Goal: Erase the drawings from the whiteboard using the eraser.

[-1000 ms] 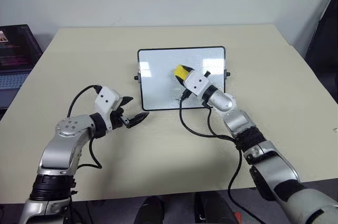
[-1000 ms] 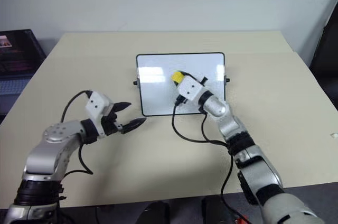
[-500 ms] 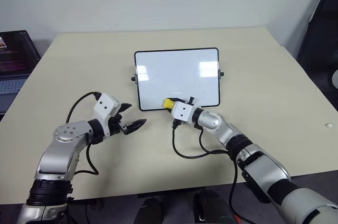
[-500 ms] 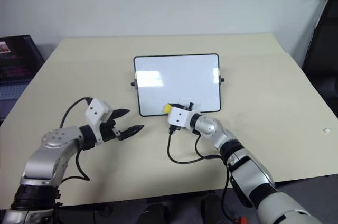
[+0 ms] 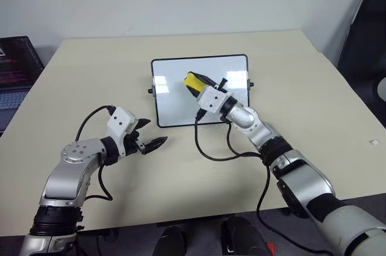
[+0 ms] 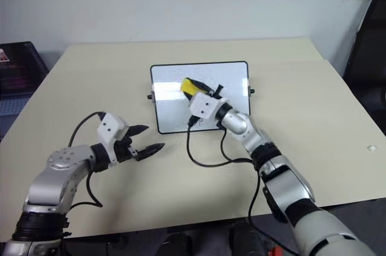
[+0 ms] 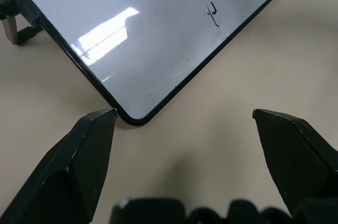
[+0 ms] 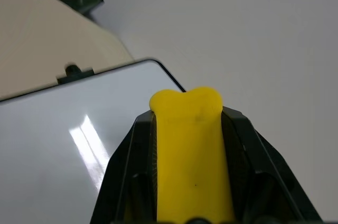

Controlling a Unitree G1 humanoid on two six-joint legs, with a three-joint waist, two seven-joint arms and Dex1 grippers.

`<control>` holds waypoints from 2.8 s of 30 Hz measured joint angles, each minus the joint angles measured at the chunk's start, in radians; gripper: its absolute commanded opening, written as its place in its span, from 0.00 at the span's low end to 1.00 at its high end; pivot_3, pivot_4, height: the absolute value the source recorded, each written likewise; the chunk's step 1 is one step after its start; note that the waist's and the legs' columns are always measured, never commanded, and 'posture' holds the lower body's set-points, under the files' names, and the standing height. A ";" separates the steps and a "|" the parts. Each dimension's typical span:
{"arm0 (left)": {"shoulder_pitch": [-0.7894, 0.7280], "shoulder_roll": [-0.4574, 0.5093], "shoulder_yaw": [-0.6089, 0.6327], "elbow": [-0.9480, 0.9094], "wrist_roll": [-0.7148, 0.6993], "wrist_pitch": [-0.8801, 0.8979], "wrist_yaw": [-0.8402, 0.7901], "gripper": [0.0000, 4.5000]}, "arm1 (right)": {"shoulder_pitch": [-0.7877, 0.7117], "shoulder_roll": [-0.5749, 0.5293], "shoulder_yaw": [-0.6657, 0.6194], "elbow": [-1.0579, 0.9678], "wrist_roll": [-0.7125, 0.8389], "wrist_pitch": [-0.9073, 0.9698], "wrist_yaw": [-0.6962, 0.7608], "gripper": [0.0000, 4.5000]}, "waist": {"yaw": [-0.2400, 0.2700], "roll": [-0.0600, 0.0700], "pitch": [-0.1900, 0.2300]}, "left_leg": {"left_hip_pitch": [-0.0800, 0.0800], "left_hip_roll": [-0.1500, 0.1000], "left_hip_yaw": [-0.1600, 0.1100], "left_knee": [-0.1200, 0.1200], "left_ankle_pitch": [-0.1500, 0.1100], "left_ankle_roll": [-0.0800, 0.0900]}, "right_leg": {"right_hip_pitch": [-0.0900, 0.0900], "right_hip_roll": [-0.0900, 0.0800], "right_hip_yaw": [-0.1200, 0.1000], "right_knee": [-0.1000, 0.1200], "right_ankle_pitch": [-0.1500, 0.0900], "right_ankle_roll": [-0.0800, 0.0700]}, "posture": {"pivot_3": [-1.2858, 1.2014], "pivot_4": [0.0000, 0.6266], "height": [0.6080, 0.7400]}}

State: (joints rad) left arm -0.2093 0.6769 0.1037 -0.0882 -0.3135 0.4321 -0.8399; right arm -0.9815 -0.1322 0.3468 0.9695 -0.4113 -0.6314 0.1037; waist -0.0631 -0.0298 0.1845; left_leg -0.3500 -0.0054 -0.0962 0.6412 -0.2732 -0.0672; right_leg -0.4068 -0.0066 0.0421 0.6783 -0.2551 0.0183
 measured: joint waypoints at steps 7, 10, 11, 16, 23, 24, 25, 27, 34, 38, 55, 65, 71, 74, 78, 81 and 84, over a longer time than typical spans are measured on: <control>0.003 0.000 0.000 -0.002 0.000 0.006 0.001 1.00 | 0.026 0.025 0.071 0.122 -0.077 0.034 0.006 0.28 | -0.003 0.000 0.000 | -0.005 0.000 0.000 0.000 0.000 0.000 | -0.004 0.000 0.000 0.000 0.000 0.000 | 0.52 0.24 1.00; 0.004 0.000 0.000 -0.014 -0.001 0.012 0.001 1.00 | 0.027 0.045 0.072 0.129 -0.071 0.052 0.055 0.28 | -0.010 0.000 0.000 | -0.003 0.000 0.000 0.000 0.000 0.000 | -0.003 0.000 0.000 0.001 0.000 0.000 | 0.52 0.24 1.00; 0.005 -0.001 0.000 -0.020 -0.001 0.014 0.001 1.00 | 0.030 0.048 0.072 0.132 -0.065 0.056 0.076 0.28 | -0.011 0.000 0.000 | -0.001 0.000 0.000 0.000 0.000 0.000 | -0.001 0.000 0.000 0.001 0.000 0.000 | 0.52 0.24 1.00; 0.007 -0.003 0.000 -0.021 -0.001 0.015 0.002 1.00 | 0.053 0.049 0.072 0.133 -0.055 0.062 0.124 0.28 | -0.018 0.000 0.000 | 0.003 0.000 0.000 0.002 0.000 0.000 | 0.003 0.000 0.000 0.001 -0.001 0.002 | 0.52 0.24 1.00; 0.007 -0.005 0.000 -0.021 -0.001 0.016 0.002 1.00 | 0.051 0.017 0.067 0.133 -0.058 0.017 0.050 0.28 | -0.017 0.000 0.000 | 0.001 0.000 -0.001 0.002 0.000 0.000 | 0.002 0.001 0.001 0.001 -0.002 0.004 | 0.52 0.24 1.00; 0.007 -0.005 0.000 -0.022 -0.001 0.016 0.002 1.00 | 0.045 0.009 0.066 0.133 -0.058 0.015 0.031 0.28 | -0.017 0.000 0.000 | 0.001 0.000 -0.001 0.002 0.000 0.000 | 0.001 0.001 0.001 0.001 -0.001 0.001 | 0.52 0.24 1.00; 0.007 -0.006 0.000 -0.022 -0.001 0.017 0.003 1.00 | 0.036 0.003 0.066 0.136 -0.059 0.016 0.022 0.28 | -0.018 0.000 0.000 | 0.001 0.000 -0.001 0.002 0.000 0.000 | 0.001 0.001 0.001 0.001 0.000 0.001 | 0.52 0.24 1.00; 0.007 -0.006 0.000 -0.024 -0.001 0.017 0.003 1.00 | 0.023 -0.001 0.066 0.138 -0.060 0.025 0.021 0.28 | -0.019 0.000 0.000 | 0.001 0.000 -0.001 0.001 0.000 0.000 | 0.001 0.001 0.001 0.001 0.000 0.001 | 0.52 0.24 1.00; 0.018 -0.007 0.000 -0.027 -0.001 0.017 0.003 1.00 | 0.056 -0.017 0.085 0.077 -0.064 0.057 0.127 0.28 | -0.019 0.000 0.000 | 0.002 0.000 -0.001 0.001 0.000 0.000 | 0.002 0.001 0.001 0.001 -0.002 0.004 | 0.52 0.24 1.00; 0.023 -0.010 0.000 -0.027 -0.001 0.017 0.003 1.00 | 0.102 -0.030 0.107 0.003 -0.070 0.107 0.193 0.28 | -0.019 0.000 0.000 | 0.002 0.000 -0.001 0.002 0.000 0.000 | 0.002 0.001 0.001 0.001 -0.002 0.004 | 0.52 0.24 1.00; 0.035 -0.026 0.000 0.005 -0.001 -0.025 -0.003 1.00 | 0.184 -0.176 0.095 -0.233 -0.064 0.253 0.247 0.28 | 0.009 0.000 0.000 | 0.002 0.000 -0.002 0.003 0.001 0.000 | 0.003 0.000 0.001 0.001 -0.002 0.004 | 0.52 0.24 1.00; 0.042 -0.039 -0.001 0.003 -0.001 -0.027 0.002 1.00 | 0.202 -0.124 0.100 -0.279 -0.060 0.317 0.288 0.28 | -0.003 -0.001 -0.001 | 0.003 0.001 -0.001 0.003 0.001 0.000 | 0.003 0.001 0.001 0.001 -0.002 0.004 | 0.52 0.24 1.00; 0.041 -0.044 -0.002 0.002 -0.001 -0.025 0.002 1.00 | 0.165 -0.049 0.139 -0.245 -0.087 0.347 0.288 0.28 | -0.019 0.000 0.000 | 0.003 0.002 -0.001 0.002 0.001 0.000 | 0.002 0.002 0.001 0.001 -0.001 0.003 | 0.52 0.24 1.00; 0.041 -0.044 -0.002 0.001 -0.001 -0.025 0.003 1.00 | 0.140 -0.017 0.151 -0.220 -0.091 0.361 0.287 0.28 | -0.021 0.000 0.000 | 0.003 0.002 -0.001 0.002 0.001 0.000 | 0.002 0.002 0.001 0.001 -0.001 0.003 | 0.52 0.24 1.00; 0.041 -0.044 -0.002 0.000 -0.001 -0.022 0.004 1.00 | 0.126 -0.001 0.156 -0.203 -0.098 0.364 0.285 0.28 | -0.020 0.000 0.000 | 0.002 0.002 -0.002 0.002 0.001 0.000 | 0.002 0.002 0.001 0.001 -0.001 0.003 | 0.52 0.24 1.00; 0.041 -0.044 -0.002 -0.001 -0.001 -0.021 0.004 1.00 | 0.121 0.002 0.156 -0.197 -0.098 0.365 0.285 0.28 | -0.021 0.000 0.000 | 0.002 0.002 -0.002 0.002 0.001 0.000 | 0.002 0.002 0.001 0.001 -0.001 0.003 | 0.52 0.24 1.00; 0.041 -0.044 -0.003 -0.002 -0.001 -0.020 0.005 1.00 | 0.105 0.016 0.156 -0.179 -0.098 0.371 0.285 0.28 | -0.021 0.000 0.000 | 0.003 0.003 -0.002 0.002 0.001 0.000 | 0.002 0.002 0.001 0.001 -0.001 0.003 | 0.52 0.24 1.00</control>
State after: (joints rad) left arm -0.1685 0.6327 0.1010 -0.0900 -0.3148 0.4118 -0.8352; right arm -0.8769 -0.1165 0.5028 0.7905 -0.5096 -0.2605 0.3886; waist -0.0845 -0.0297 0.1845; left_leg -0.3473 -0.0028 -0.0983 0.6429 -0.2723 -0.0667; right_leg -0.4048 -0.0047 0.0428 0.6791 -0.2564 0.0211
